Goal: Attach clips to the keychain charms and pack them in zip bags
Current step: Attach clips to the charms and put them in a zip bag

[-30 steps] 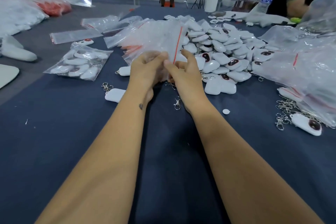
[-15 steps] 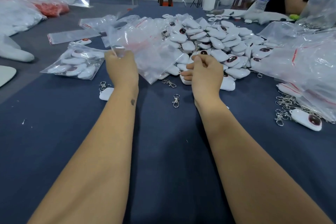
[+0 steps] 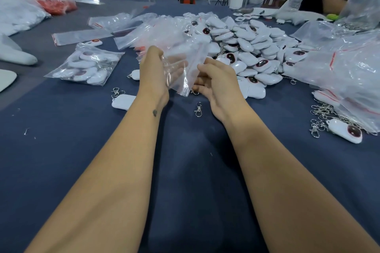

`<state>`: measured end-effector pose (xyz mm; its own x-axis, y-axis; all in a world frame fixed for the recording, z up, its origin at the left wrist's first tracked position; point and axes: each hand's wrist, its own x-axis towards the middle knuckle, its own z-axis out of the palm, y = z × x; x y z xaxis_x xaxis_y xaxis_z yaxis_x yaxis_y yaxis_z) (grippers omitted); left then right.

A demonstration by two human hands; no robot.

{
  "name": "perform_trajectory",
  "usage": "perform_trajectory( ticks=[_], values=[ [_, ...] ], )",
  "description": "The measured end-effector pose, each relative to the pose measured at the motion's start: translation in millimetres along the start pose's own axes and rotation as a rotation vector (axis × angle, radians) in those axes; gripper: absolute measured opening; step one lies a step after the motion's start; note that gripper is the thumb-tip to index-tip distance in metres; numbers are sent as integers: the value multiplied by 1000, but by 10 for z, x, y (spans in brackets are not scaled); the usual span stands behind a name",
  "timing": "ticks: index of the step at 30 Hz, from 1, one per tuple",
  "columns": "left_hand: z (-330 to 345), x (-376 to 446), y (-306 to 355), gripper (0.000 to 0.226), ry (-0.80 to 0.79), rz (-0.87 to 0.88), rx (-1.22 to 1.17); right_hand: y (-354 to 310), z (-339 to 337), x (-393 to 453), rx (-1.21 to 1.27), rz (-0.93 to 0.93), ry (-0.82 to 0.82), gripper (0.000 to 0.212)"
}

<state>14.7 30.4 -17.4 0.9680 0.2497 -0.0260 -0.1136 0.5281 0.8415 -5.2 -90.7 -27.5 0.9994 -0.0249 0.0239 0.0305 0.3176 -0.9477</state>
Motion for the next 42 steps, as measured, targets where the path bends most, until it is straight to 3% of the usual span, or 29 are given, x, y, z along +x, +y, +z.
perform_trajectory(
  ticks=[5,12,15,17,20,22,25,28,31,33,35,37,39,42],
  values=[
    [7,0,-47,19,94,77,50,10,-32,-29,-18,80,-185,9],
    [-74,128,-138,8,224,171,245,-4,-71,-9,28,96,-185,19],
    [-53,129,-137,34,98,129,125,2,-61,-24,-43,81,-271,22],
    [-35,102,-145,51,21,111,167,16,-51,-34,-62,44,-307,25],
    [-48,84,-190,34,22,212,347,29,-62,-29,-27,42,-278,28],
    [-55,81,-203,28,78,321,460,31,-66,-28,-72,51,-253,19],
    [-67,79,-196,28,156,420,516,43,-49,-37,-149,51,-225,6],
    [-75,72,-170,40,198,436,542,85,-27,-25,-206,26,-158,15],
    [-62,10,-167,77,345,444,881,114,-6,-9,-204,4,-133,17],
    [-32,-80,-166,87,449,632,1213,120,-4,1,-178,2,-107,17],
    [12,-144,-155,66,352,912,1292,119,-10,3,-207,-38,-53,20],
    [59,-177,-176,32,45,989,1186,113,-36,0,-302,-116,31,26],
    [98,-223,-232,19,-227,765,1086,107,-77,10,-407,-173,122,23],
    [119,-268,-266,17,-275,493,887,91,-116,34,-394,-157,182,23]
  ],
)
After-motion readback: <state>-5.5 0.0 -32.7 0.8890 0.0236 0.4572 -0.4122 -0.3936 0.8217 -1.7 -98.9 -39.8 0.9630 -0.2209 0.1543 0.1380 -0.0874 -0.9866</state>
